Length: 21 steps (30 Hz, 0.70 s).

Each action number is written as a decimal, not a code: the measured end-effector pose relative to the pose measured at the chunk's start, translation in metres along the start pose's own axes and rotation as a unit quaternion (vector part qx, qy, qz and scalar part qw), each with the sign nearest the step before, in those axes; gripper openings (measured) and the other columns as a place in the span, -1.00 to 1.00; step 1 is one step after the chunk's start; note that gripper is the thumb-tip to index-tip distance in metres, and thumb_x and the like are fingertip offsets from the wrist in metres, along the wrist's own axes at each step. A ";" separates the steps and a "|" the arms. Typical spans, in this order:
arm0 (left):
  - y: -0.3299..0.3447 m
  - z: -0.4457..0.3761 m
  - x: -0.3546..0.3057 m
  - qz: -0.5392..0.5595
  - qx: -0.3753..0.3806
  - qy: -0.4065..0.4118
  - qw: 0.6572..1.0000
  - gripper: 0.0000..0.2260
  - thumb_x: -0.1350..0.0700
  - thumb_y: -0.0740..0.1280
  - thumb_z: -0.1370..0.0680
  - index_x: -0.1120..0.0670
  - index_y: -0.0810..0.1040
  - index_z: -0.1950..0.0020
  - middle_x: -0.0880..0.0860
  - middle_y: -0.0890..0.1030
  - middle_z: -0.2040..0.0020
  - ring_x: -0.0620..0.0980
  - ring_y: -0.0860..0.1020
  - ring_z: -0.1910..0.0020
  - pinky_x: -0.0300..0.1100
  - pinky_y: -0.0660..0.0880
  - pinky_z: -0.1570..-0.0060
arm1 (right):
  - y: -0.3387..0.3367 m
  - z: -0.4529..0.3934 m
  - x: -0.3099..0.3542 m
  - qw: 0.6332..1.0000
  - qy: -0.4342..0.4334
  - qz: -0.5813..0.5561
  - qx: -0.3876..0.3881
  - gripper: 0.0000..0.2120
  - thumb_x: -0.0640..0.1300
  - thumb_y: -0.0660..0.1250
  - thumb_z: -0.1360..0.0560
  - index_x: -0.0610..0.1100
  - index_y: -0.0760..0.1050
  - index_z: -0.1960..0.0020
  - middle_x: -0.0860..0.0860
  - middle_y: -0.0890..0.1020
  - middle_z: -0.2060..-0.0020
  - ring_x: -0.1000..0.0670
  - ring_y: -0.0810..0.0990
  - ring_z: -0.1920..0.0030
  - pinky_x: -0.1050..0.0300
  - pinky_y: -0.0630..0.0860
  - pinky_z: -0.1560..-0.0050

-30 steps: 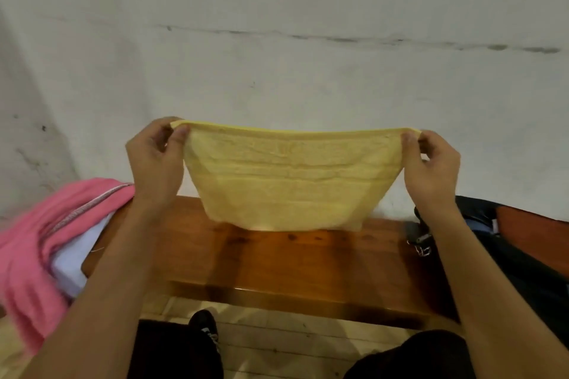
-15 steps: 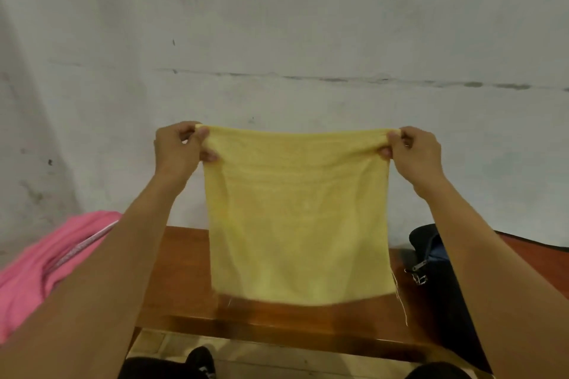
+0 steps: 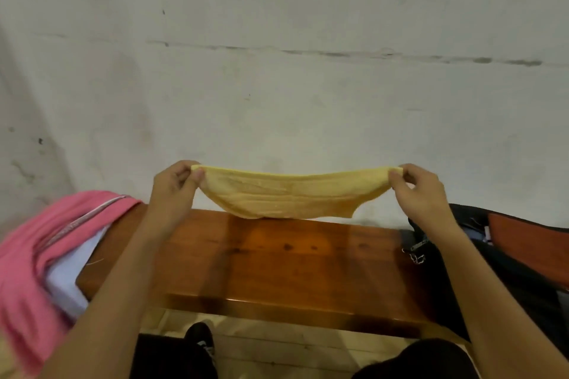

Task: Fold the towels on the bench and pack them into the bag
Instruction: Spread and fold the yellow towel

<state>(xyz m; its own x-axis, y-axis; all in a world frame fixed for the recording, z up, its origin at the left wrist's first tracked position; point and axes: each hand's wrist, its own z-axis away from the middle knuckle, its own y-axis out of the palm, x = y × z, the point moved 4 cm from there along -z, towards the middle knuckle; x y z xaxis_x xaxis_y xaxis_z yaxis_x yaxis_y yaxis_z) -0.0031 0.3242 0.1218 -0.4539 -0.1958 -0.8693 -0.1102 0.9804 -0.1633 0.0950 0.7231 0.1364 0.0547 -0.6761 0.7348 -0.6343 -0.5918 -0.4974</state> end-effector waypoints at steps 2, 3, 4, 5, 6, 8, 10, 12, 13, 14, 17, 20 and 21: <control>0.000 0.020 0.027 -0.031 0.047 -0.015 0.998 -0.85 0.31 0.26 -0.61 0.13 0.57 0.05 0.05 0.64 0.19 -0.13 0.59 0.19 -0.33 0.49 0.15 | 0.010 0.025 -0.020 0.998 0.012 0.007 0.065 -0.78 -0.11 0.25 -0.63 -0.16 0.54 0.13 0.00 0.60 0.24 0.11 0.52 0.22 0.20 0.42 0.22; 0.000 0.029 0.039 -0.051 0.070 -0.021 0.996 -0.84 0.31 0.26 -0.61 0.11 0.57 0.07 0.05 0.64 0.20 -0.11 0.59 0.18 -0.29 0.49 0.16 | 0.016 0.037 -0.030 0.992 0.021 0.016 0.123 -0.77 -0.10 0.26 -0.63 -0.17 0.54 0.16 0.00 0.58 0.29 0.15 0.49 0.33 0.25 0.40 0.30; 0.000 0.040 0.052 -0.072 0.090 -0.032 0.993 -0.83 0.29 0.26 -0.62 0.09 0.57 0.08 0.05 0.65 0.20 -0.11 0.60 0.18 -0.27 0.49 0.16 | 0.024 0.049 -0.040 0.979 0.029 0.030 0.197 -0.75 -0.08 0.26 -0.63 -0.17 0.55 0.16 0.01 0.58 0.32 0.17 0.49 0.37 0.26 0.42 0.29; -0.001 0.049 0.063 -0.092 0.107 -0.044 0.989 -0.84 0.27 0.25 -0.62 0.09 0.57 0.08 0.03 0.65 0.20 -0.10 0.61 0.18 -0.25 0.49 0.17 | 0.030 0.060 -0.051 0.961 0.037 0.047 0.270 -0.74 -0.05 0.26 -0.63 -0.17 0.58 0.13 0.00 0.61 0.29 0.15 0.54 0.33 0.20 0.49 0.22; -0.001 0.058 0.073 -0.111 0.122 -0.061 0.984 -0.85 0.24 0.25 -0.63 0.07 0.56 0.07 0.02 0.65 0.19 -0.08 0.61 0.16 -0.21 0.51 0.15 | 0.036 0.070 -0.061 0.940 0.049 0.062 0.331 -0.73 -0.02 0.26 -0.63 -0.17 0.60 0.08 -0.04 0.65 0.22 0.07 0.61 0.23 0.09 0.55 0.11; -0.002 0.074 0.091 -0.132 0.165 -0.103 0.972 -0.85 0.17 0.24 -0.64 0.04 0.57 0.06 -0.02 0.64 0.16 -0.01 0.61 0.12 -0.07 0.55 0.10 | 0.045 0.085 -0.077 0.906 0.079 0.077 0.408 -0.69 0.03 0.26 -0.62 -0.21 0.60 0.02 -0.13 0.66 0.10 -0.09 0.63 0.08 -0.03 0.56 -0.03; -0.001 0.086 0.105 -0.141 0.228 -0.133 0.954 -0.86 0.15 0.25 -0.64 0.06 0.59 0.05 0.01 0.65 0.14 0.05 0.61 0.11 0.02 0.56 0.09 | 0.049 0.093 -0.085 0.883 0.113 0.063 0.451 -0.70 0.01 0.25 -0.62 -0.22 0.59 0.04 -0.07 0.66 0.11 0.00 0.63 0.10 0.12 0.55 0.03; 0.000 0.092 0.115 -0.153 0.260 -0.148 0.942 -0.86 0.17 0.26 -0.63 0.08 0.60 0.06 0.08 0.65 0.14 0.09 0.61 0.12 -0.02 0.56 0.13 | 0.052 0.097 -0.088 0.870 0.146 0.042 0.468 -0.77 -0.06 0.22 -0.65 -0.13 0.60 0.04 0.03 0.68 0.09 0.11 0.65 0.08 0.26 0.54 0.05; 0.002 0.092 0.118 -0.147 0.260 -0.158 0.941 -0.86 0.18 0.26 -0.63 0.09 0.59 0.07 0.11 0.64 0.18 0.09 0.60 0.19 -0.06 0.55 0.21 | 0.053 0.097 -0.089 0.871 0.158 0.033 0.465 -0.78 -0.08 0.21 -0.66 -0.11 0.60 0.03 0.03 0.68 0.08 0.10 0.65 0.05 0.28 0.55 0.06; 0.004 0.092 0.119 -0.136 0.255 -0.169 0.942 -0.86 0.20 0.26 -0.64 0.12 0.58 0.08 0.13 0.60 0.25 0.06 0.57 0.29 -0.10 0.53 0.31 | 0.054 0.096 -0.088 0.873 0.165 0.023 0.458 -0.79 -0.09 0.20 -0.66 -0.11 0.59 0.02 0.03 0.68 0.08 0.09 0.65 0.05 0.29 0.55 0.09; 0.016 0.082 0.122 -0.095 0.206 -0.188 0.956 -0.86 0.21 0.22 -0.65 0.15 0.52 0.07 0.04 0.54 0.32 -0.02 0.49 0.38 -0.13 0.44 0.40 | 0.067 0.090 -0.087 0.899 0.161 -0.013 0.407 -0.80 -0.09 0.17 -0.67 -0.10 0.56 -0.04 0.07 0.66 0.05 0.16 0.64 0.07 0.31 0.54 0.15; 0.026 0.068 0.119 -0.117 0.102 -0.153 0.976 -0.88 0.15 0.19 -0.66 0.09 0.49 0.00 0.01 0.56 0.08 0.00 0.51 0.13 -0.16 0.42 0.22 | 0.081 0.078 -0.095 0.953 0.105 -0.001 0.284 -0.82 -0.04 0.15 -0.67 -0.06 0.50 -0.01 -0.01 0.61 0.09 -0.04 0.60 0.08 0.17 0.51 0.13; 0.030 0.064 0.118 -0.121 0.073 -0.139 0.980 -0.90 0.12 0.18 -0.66 0.07 0.47 -0.03 -0.02 0.53 0.05 -0.05 0.48 0.10 -0.18 0.39 0.21 | 0.084 0.074 -0.099 0.966 0.097 0.000 0.238 -0.82 -0.03 0.14 -0.67 -0.05 0.47 0.00 -0.02 0.60 0.11 -0.08 0.58 0.09 0.13 0.51 0.13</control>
<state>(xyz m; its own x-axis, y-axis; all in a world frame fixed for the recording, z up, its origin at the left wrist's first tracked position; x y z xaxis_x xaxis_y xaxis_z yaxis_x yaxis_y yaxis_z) -0.0032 0.3316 -0.0157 -0.1694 -0.4288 -0.8874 -0.0475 0.9029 -0.4273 0.0933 0.7078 -0.0125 -0.1201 -0.6086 0.7843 -0.2049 -0.7578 -0.6195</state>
